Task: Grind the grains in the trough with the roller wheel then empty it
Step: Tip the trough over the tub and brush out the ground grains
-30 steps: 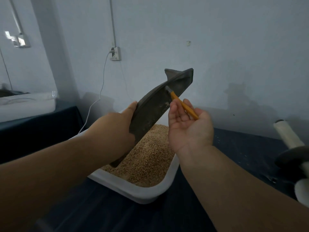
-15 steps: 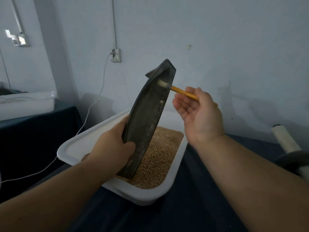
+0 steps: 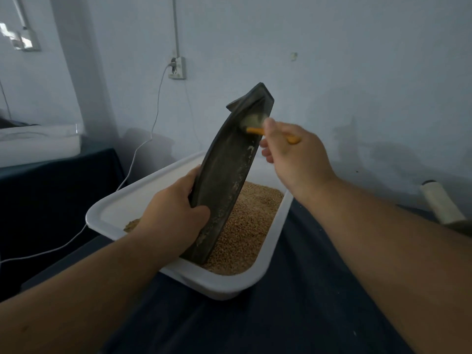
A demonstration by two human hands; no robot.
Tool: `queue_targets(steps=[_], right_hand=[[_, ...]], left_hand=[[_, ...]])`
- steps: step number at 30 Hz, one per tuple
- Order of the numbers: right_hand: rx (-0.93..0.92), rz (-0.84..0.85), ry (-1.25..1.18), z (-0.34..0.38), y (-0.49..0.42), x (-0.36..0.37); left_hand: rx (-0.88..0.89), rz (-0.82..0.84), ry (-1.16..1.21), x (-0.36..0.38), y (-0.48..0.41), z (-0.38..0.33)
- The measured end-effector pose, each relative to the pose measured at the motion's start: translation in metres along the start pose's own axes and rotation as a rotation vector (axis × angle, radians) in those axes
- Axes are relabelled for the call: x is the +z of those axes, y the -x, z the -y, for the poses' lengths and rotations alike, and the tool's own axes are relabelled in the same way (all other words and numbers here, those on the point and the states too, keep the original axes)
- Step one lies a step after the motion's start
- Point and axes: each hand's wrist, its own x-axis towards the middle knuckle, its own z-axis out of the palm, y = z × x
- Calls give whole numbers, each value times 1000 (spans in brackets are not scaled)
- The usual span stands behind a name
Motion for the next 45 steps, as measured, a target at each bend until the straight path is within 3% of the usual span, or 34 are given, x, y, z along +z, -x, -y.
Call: queue_targets(steps=[5,9,12,15,21,28,32,37,40,43,45], right_hand=[[42,145,-164,-2,18,4],[70,-16,-347,7,6,-4],[112,-49,-230,6,0,4],[126,49,-169,-4,17,16],[206,416,-361,-4,45,14],[167,63,-295,12,5,3],[164,209,-248,0,28,17],[258,469,-404,0,45,9],[181,332,-361,12,30,-4],[-7,96,-71,19,9,-10],[-76,48,95,19,5,-8]], left_hand=[[-33,3,1,0,-1,1],[-52,5,6,0,0,2],[-54,4,2,0,0,0],[-63,2,-19,0,0,-1],[-95,3,-41,0,0,1],[-55,-14,-47,2,0,0],[-56,-15,-32,2,1,-1],[-70,-18,-52,1,1,1],[-65,-20,-47,1,2,1],[-37,-30,-34,3,2,-1],[-22,-39,-29,3,2,-2]])
